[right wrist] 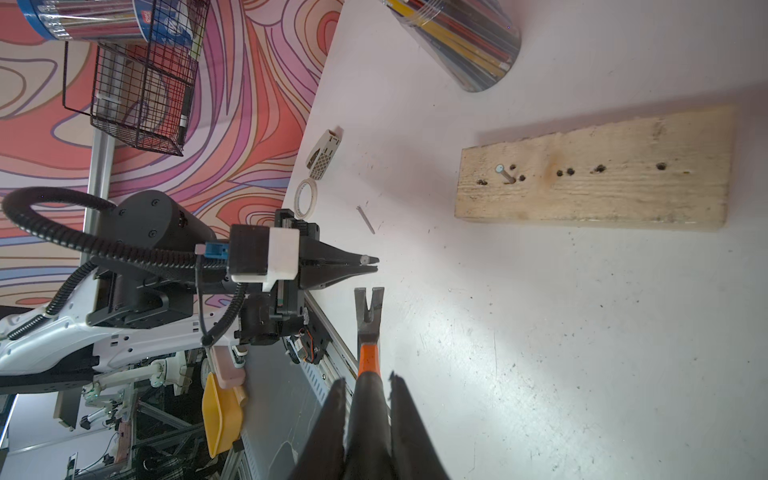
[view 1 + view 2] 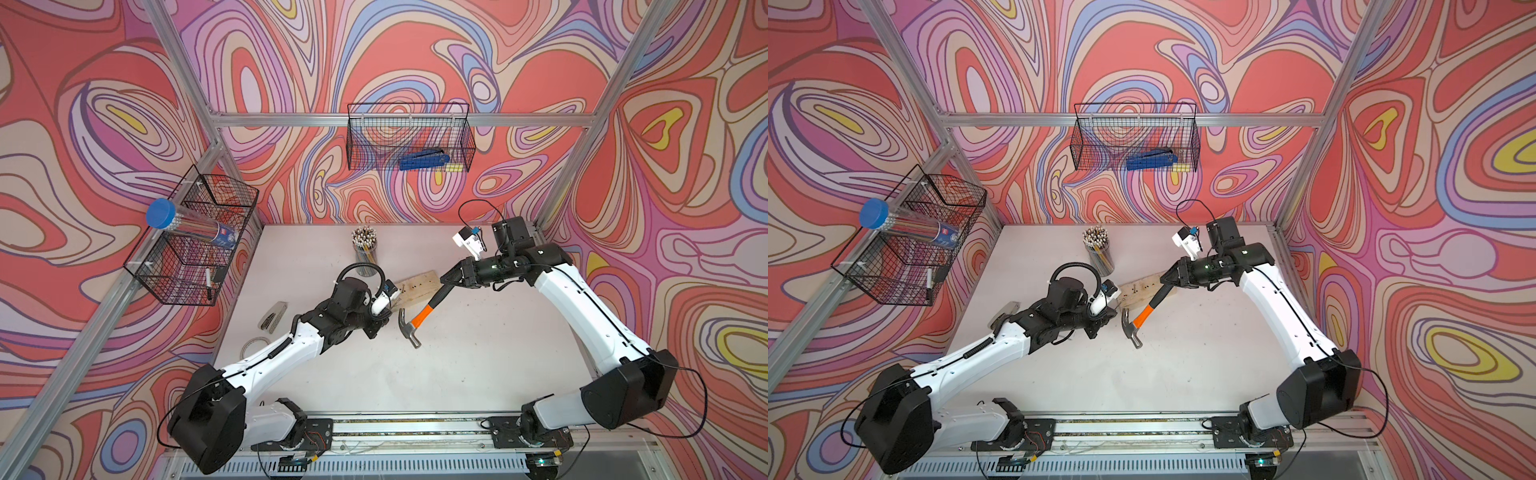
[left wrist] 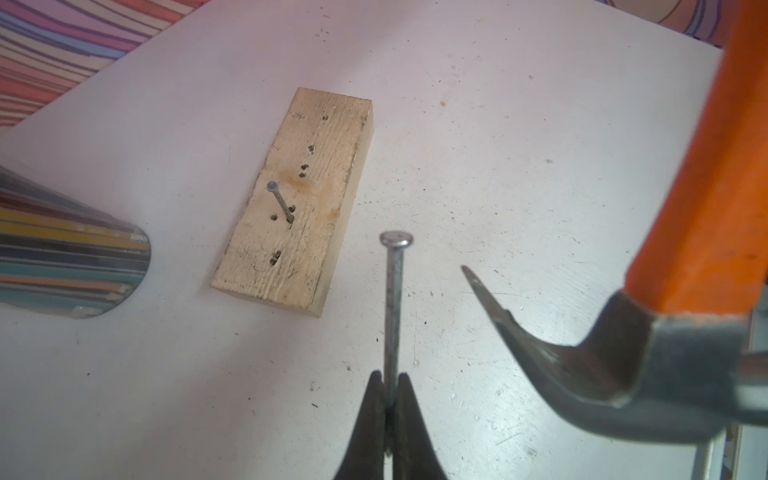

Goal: Use a claw hammer to pull out a nail
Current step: Pick up the nail with the hammer.

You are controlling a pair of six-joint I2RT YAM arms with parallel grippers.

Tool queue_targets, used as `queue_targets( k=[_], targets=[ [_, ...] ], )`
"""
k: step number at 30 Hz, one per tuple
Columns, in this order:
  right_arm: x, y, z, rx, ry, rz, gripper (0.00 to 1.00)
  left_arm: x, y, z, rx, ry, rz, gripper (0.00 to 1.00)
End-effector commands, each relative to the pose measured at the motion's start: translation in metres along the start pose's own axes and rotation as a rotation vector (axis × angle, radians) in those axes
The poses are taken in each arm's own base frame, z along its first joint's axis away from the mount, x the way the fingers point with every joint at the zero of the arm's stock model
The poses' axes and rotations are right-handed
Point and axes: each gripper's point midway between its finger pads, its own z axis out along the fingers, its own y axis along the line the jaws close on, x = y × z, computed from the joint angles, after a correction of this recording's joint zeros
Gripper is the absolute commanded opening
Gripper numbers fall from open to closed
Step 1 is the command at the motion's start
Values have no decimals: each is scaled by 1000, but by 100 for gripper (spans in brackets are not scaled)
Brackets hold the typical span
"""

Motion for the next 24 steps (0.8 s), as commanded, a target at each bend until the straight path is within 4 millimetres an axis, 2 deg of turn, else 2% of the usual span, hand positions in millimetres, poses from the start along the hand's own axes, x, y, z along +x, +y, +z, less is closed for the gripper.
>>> queue_targets(
  k=[1,5,9,15,24],
  targets=[
    [-8,12,-8,-32,-44,-34,0,-15,14,-3,-45,-15,-119,0],
    [-16,10,-11,-6,-85,-47,0,-1,28,-3,-112,24,-322,0],
    [-22,2,-6,17,-101,-35,0,29,42,-7,-182,94,-552,0],
    [-29,-3,-1,10,-126,-22,0,97,64,-10,-300,225,-855,0],
    [-31,-8,3,14,-133,-6,0,148,86,-17,-458,372,-1057,0]
  ],
)
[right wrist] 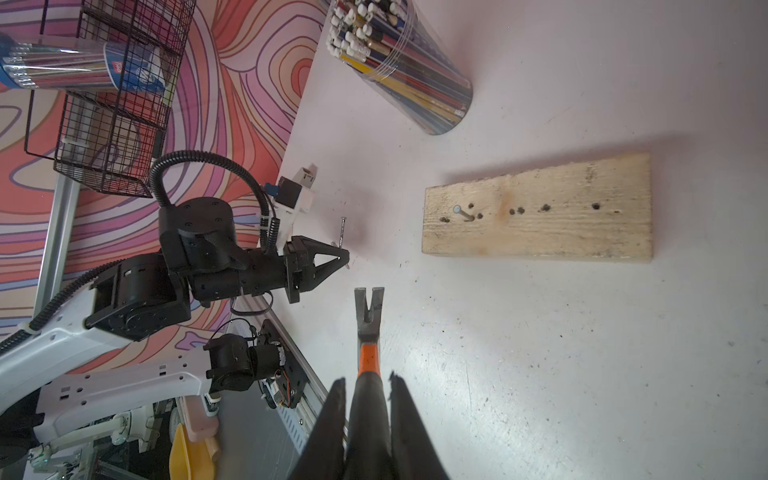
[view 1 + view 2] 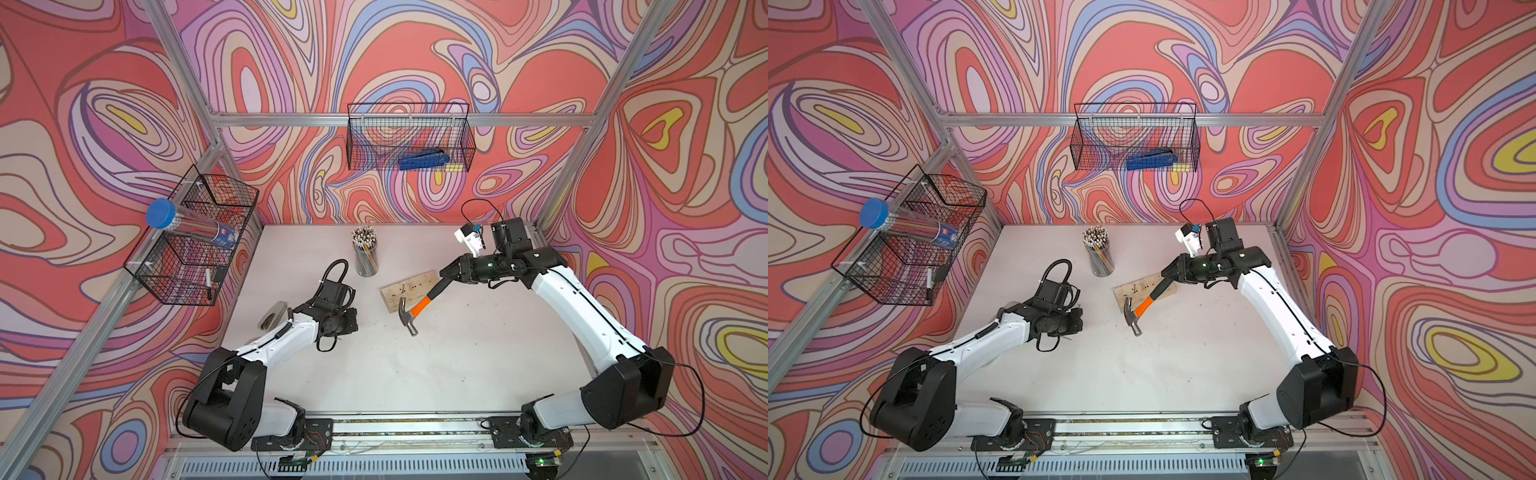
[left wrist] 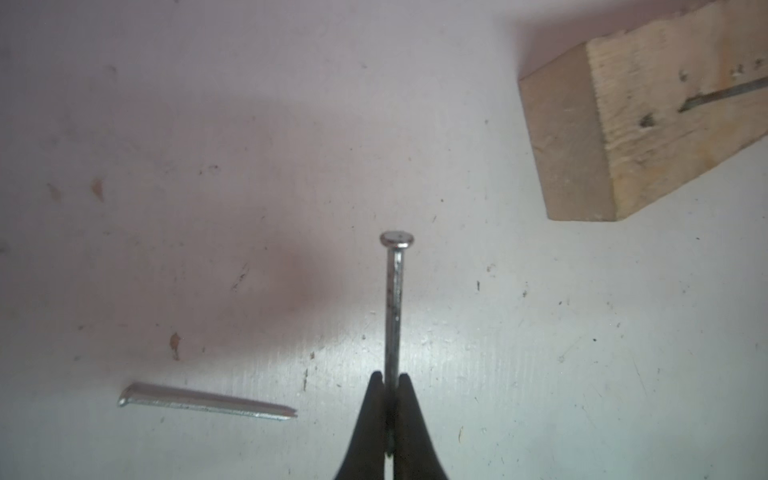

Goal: Use a claw hammer to pull out a nail
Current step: Pick up the nail with the hammer, then place the nail at the center of the board.

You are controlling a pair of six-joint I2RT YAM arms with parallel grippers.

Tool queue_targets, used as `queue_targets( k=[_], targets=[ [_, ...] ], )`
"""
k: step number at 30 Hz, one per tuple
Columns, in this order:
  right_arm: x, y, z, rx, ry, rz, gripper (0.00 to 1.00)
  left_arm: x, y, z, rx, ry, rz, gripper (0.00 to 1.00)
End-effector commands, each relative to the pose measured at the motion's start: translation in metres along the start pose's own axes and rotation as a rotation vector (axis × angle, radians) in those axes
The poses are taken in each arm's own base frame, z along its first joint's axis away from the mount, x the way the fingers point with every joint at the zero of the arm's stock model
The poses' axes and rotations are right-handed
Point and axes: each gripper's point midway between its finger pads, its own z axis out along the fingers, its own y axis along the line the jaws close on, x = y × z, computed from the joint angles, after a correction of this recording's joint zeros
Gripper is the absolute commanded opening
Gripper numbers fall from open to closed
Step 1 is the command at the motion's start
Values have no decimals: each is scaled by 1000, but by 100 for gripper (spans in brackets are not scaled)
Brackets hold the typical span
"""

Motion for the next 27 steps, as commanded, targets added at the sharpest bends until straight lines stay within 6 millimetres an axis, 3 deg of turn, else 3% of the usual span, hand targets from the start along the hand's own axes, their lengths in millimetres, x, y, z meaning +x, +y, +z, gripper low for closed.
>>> queue_targets(
  k=[1,9,21,27],
  targets=[
    [-10,11,-3,-55,-38,-6,0,5,22,6,-100,55,-106,0],
    [-11,10,-2,-57,-43,0,0,-1,37,14,-172,82,-154,0],
    [-11,7,0,-47,-40,4,0,-1,42,24,-206,136,-170,0],
    [-12,8,-1,-48,-45,0,0,0,47,23,-237,139,-171,12]
  ],
)
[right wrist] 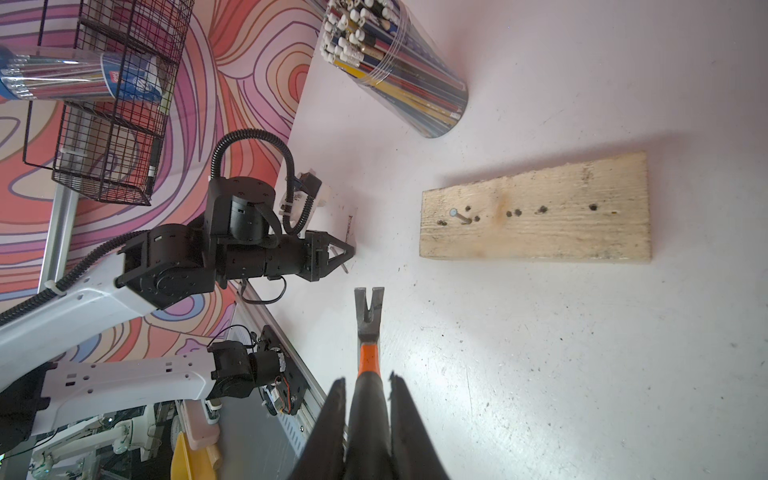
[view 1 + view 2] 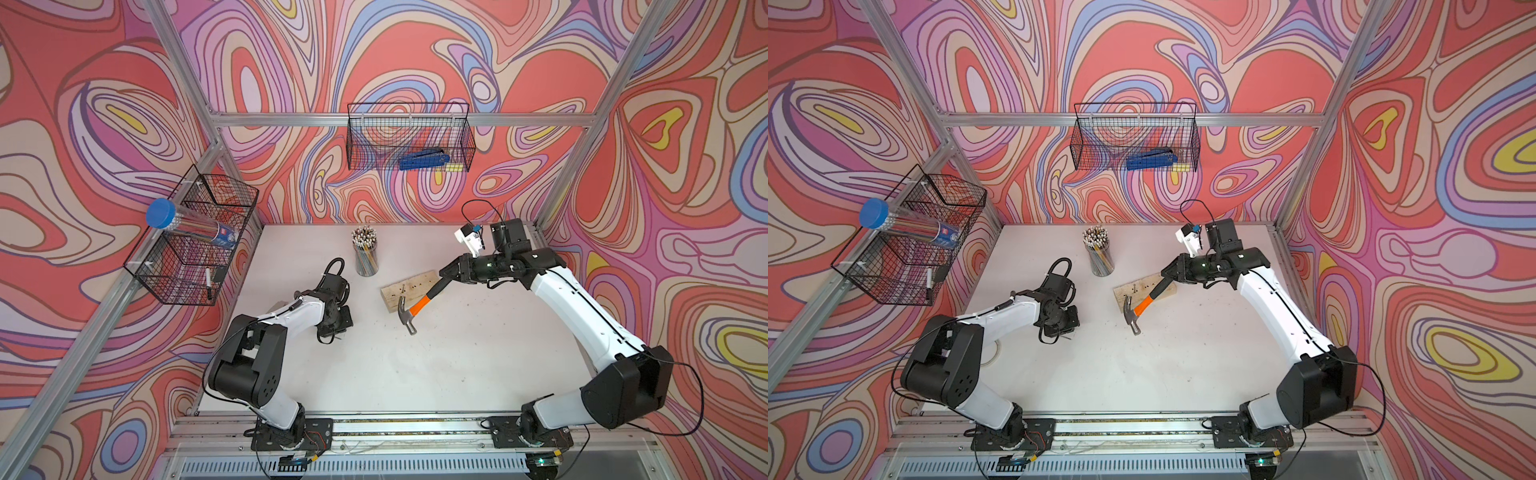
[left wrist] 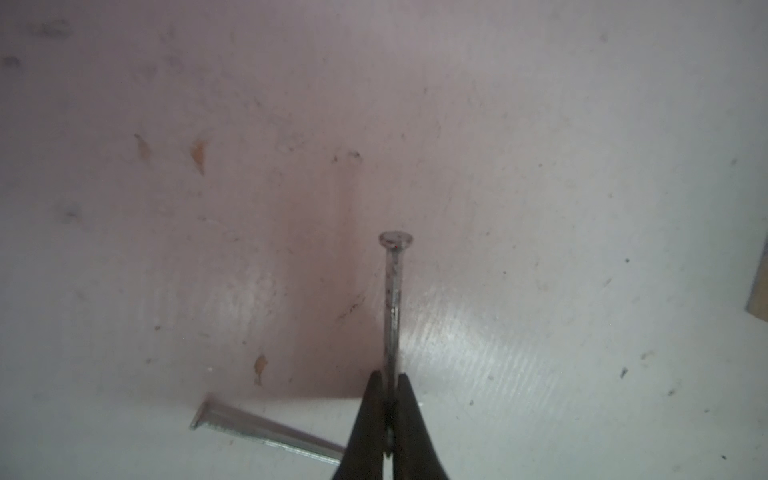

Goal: Use a claw hammer to pull out a nail
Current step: Place the nail at the center of the board.

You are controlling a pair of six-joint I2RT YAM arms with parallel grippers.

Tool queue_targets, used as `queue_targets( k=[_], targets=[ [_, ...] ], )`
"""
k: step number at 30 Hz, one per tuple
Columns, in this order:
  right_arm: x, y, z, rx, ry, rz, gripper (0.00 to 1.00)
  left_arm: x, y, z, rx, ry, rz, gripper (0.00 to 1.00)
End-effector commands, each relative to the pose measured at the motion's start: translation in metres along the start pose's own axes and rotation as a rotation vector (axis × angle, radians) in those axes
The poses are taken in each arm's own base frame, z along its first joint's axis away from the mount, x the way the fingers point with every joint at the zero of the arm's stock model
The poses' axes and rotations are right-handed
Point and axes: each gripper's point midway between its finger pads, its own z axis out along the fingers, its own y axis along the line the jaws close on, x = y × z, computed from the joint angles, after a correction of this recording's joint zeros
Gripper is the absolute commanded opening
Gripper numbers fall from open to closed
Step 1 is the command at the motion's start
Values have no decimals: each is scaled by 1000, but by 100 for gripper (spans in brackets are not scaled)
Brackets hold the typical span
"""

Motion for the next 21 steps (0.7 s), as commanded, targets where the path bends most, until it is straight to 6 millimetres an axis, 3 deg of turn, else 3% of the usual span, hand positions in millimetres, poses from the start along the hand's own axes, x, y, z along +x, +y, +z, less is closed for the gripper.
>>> queue_targets(
  k=[1,13,21],
  targets=[
    [-11,12,-4,-51,-35,-13,0,1,10,0,-57,19,-26,12],
    [-10,14,-7,-52,-42,-18,0,1,14,5,-88,33,-9,18],
    [-10,10,-6,-38,-50,-19,0,-7,11,-7,-78,-4,13,20]
  ],
)
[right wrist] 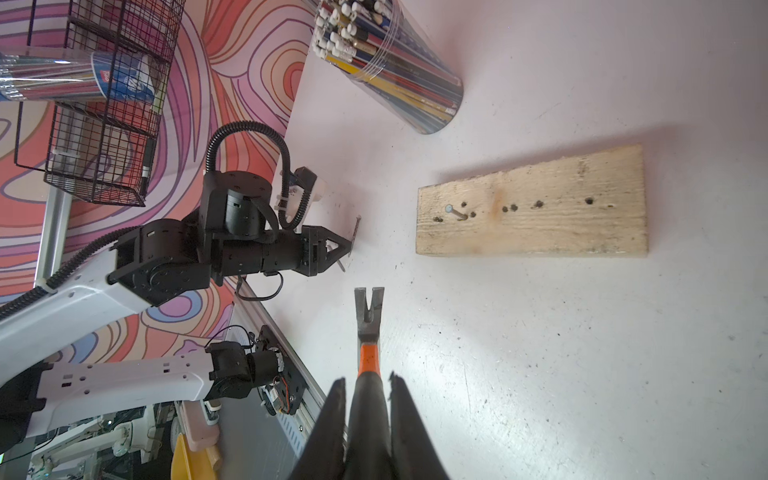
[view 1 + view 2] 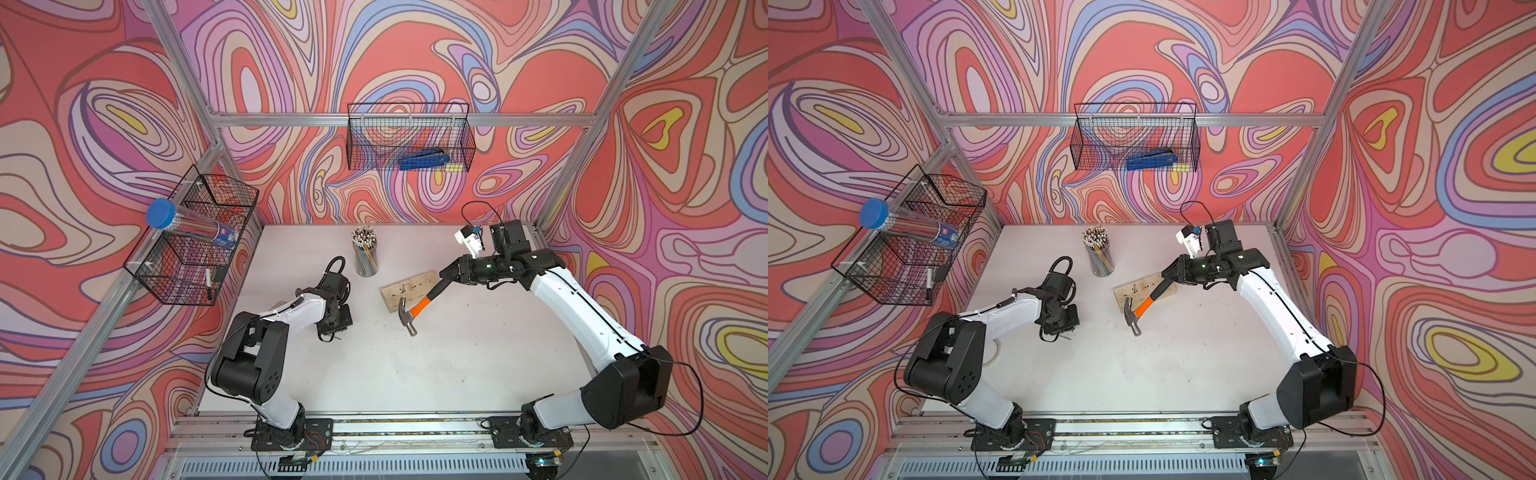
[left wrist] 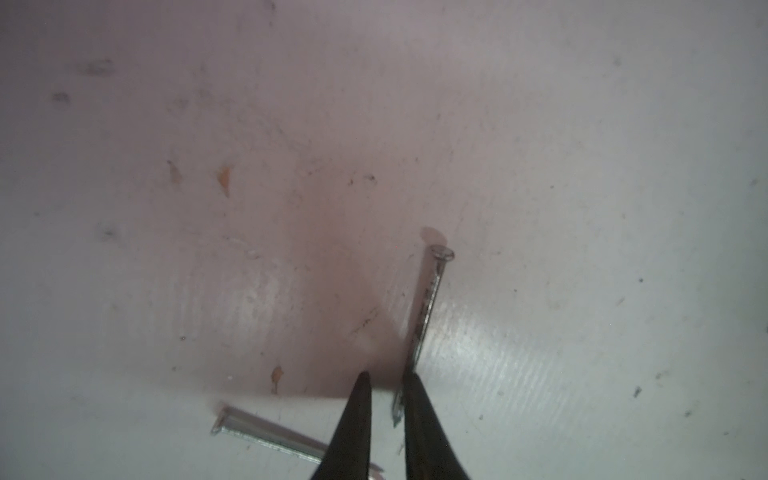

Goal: Use a claw hammer to pull out a nail
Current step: Place the nail at the center of the board, then adjust the mounting plate at the center of the board.

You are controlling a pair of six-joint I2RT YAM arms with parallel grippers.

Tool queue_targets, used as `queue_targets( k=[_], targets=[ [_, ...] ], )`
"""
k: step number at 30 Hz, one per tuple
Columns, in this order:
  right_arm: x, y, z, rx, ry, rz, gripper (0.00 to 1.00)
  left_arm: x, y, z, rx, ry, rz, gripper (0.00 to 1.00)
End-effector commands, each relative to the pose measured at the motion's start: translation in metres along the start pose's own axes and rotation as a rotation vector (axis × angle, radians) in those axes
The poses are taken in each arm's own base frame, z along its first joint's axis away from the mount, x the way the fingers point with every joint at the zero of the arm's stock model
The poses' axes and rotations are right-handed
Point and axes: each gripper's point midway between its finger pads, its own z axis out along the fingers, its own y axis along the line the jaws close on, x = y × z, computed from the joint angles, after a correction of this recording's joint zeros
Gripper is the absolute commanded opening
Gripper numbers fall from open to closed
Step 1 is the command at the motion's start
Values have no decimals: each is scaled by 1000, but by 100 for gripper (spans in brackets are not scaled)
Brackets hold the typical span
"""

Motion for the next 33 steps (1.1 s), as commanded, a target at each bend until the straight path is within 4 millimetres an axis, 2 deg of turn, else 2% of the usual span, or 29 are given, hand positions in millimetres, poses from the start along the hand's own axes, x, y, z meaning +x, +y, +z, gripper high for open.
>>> queue_targets(
  k=[1,7,15,20,26,33],
  targets=[
    [-12,14,-9,-48,-57,-30,0,-4,6,-10,-31,-8,9,21],
    [-17,11,-12,-16,-97,-42,0,-19,-11,-35,59,-85,38,27],
    [-28,-4,-22,108,-176,-61,0,-37,-51,-76,289,-241,130,40],
    [-35,-14,-30,184,-234,-48,0,-37,-74,-97,359,-326,270,41],
    [-36,-26,-33,246,-259,-25,0,-28,-97,-110,375,-399,419,41],
    [-38,-25,-28,225,-264,-60,0,-19,-129,-122,523,-489,456,41]
  ],
)
